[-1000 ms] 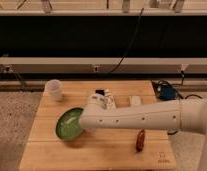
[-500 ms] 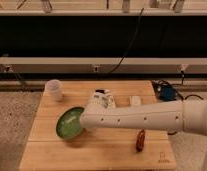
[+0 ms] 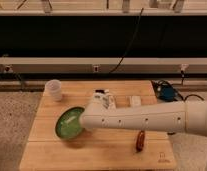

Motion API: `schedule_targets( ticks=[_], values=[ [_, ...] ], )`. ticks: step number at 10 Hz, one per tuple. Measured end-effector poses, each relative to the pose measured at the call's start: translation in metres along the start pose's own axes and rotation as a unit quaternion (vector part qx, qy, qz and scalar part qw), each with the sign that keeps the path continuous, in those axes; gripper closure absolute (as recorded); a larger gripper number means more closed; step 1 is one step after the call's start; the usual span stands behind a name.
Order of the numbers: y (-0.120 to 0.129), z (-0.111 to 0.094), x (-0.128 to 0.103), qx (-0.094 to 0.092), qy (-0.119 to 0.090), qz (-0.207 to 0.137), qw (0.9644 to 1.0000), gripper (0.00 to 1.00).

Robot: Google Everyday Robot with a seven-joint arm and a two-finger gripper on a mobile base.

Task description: Drag the ceramic bowl in a circle

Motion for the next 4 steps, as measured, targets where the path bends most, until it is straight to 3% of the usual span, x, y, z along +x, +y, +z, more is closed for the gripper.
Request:
schedule_targets(
  ticks=[4],
  values=[
    [-0.0008, -0.0041, -0.0006, 0.008, 0.000, -0.003, 1.0000, 1.00]
  ],
)
